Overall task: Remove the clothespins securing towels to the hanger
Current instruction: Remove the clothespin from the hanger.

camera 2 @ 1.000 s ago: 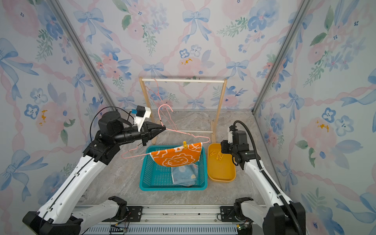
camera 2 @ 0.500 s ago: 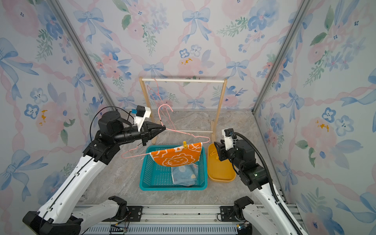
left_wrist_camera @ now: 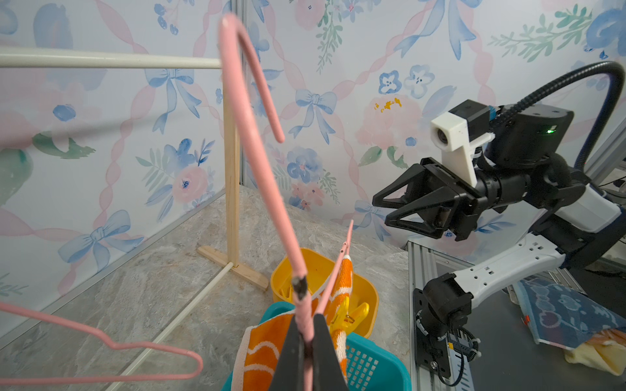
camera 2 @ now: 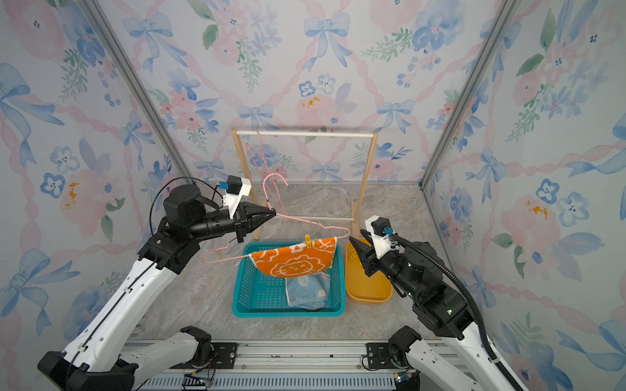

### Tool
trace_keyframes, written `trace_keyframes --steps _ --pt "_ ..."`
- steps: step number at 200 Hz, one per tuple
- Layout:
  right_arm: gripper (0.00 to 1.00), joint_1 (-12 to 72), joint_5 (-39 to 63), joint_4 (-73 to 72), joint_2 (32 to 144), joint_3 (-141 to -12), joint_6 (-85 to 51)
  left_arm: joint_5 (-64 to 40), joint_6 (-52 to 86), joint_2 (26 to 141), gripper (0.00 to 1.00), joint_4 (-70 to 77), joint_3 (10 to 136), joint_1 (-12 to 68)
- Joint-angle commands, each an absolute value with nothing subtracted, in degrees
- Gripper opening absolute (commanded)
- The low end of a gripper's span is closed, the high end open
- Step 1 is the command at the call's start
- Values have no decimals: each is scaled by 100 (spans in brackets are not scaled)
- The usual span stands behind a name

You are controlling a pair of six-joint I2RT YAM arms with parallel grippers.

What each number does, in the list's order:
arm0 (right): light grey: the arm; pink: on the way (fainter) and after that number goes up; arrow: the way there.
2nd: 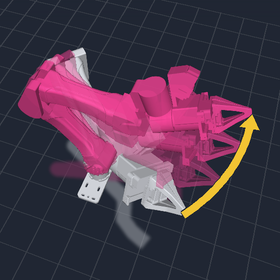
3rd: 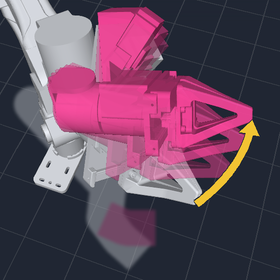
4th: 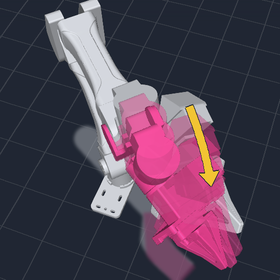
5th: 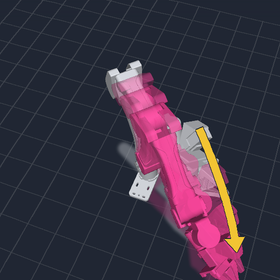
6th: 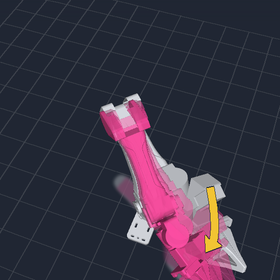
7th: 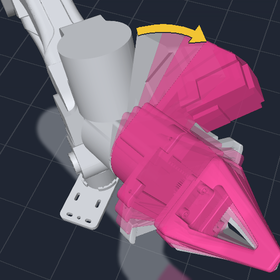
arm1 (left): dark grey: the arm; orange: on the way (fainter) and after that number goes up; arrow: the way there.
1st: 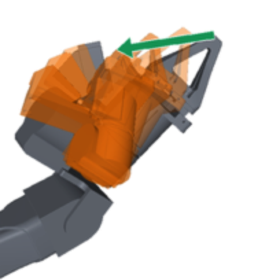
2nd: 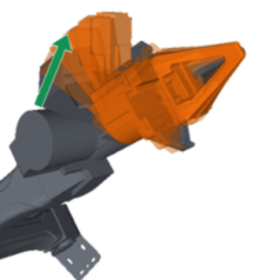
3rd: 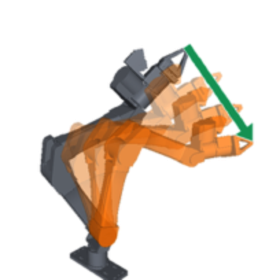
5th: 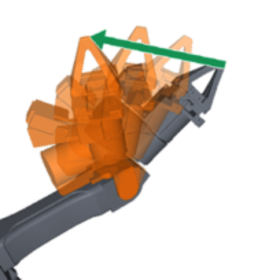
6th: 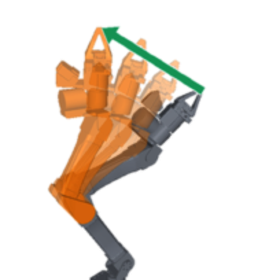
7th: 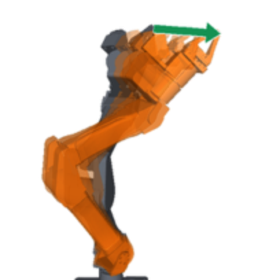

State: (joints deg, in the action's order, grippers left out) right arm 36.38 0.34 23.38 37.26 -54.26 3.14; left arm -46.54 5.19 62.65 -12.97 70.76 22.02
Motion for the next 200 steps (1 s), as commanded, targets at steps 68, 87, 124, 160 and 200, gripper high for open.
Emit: trace_keyframes --steps 68,87,124,160,200 --pt "36 5006 -62 2851 4166 -6202 1081 -4789 571 6206 0 -1121 7084 2153" --pt "37 5296 -129 2884 4333 -6318 1235 -4798 576 6204 0 -1116 7084 2154" --pt "39 5528 -179 3067 4801 -6611 1445 -4860 576 6196 0 -1116 7084 2155" --pt "41 5590 -264 3257 5290 -6995 1634 -4930 554 6196 0 -1117 7058 2156" --pt "43 5590 -223 3351 5585 -7325 1978 -5063 539 6186 0 -1117 7044 2155"
